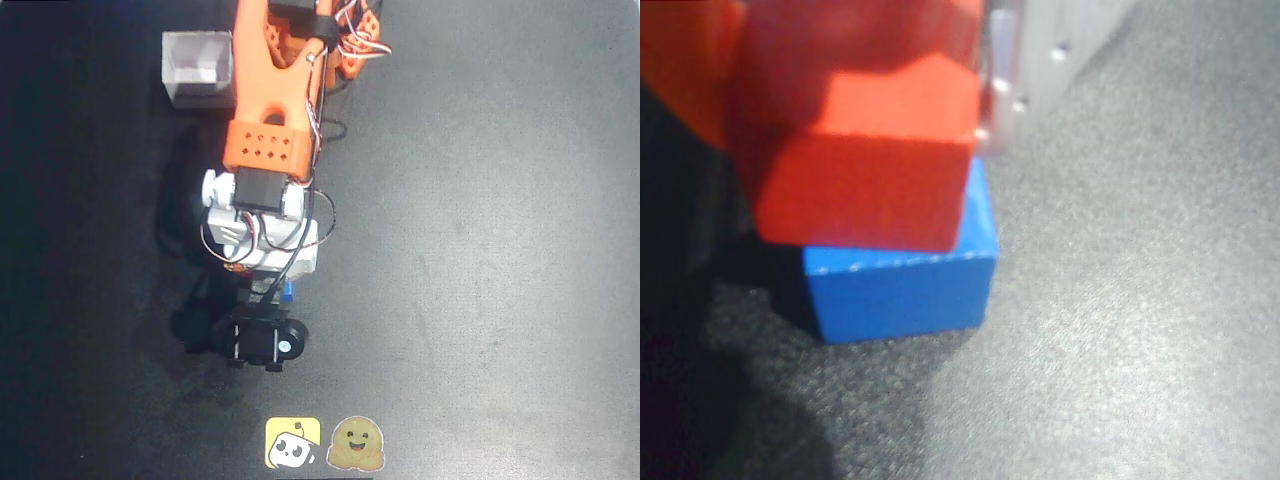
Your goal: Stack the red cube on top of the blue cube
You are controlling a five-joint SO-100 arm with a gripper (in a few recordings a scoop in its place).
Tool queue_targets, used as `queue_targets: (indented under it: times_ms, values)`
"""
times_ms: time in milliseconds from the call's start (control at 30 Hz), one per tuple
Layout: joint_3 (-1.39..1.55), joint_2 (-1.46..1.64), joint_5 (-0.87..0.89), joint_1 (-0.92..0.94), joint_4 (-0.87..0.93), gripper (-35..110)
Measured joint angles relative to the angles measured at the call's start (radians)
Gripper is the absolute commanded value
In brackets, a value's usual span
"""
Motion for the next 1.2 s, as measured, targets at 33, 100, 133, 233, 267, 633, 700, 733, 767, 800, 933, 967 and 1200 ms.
queue_targets:
  times_ms: [33,100,133,233,267,633,700,733,767,800,933,967,1200]
  values:
    - [0.000,0.000,-0.006,0.000,0.006,0]
    - [0.000,0.000,-0.018,0.000,0.008,0]
    - [0.000,0.000,-0.021,0.000,0.011,0]
    - [0.000,0.000,-0.031,0.000,0.012,0]
    - [0.000,0.002,-0.031,0.000,0.014,0]
    - [0.000,0.009,-0.038,-0.012,0.020,0]
    - [0.000,0.009,-0.038,-0.011,0.020,0]
    - [0.000,0.009,-0.038,-0.011,0.020,0]
    - [-0.002,0.009,-0.038,-0.011,0.020,0]
    - [-0.002,0.009,-0.038,-0.014,0.020,0]
    - [-0.002,0.009,-0.038,-0.023,0.020,11]
    - [-0.002,0.009,-0.038,-0.023,0.018,12]
    - [-0.002,0.009,-0.038,-0.020,0.003,18]
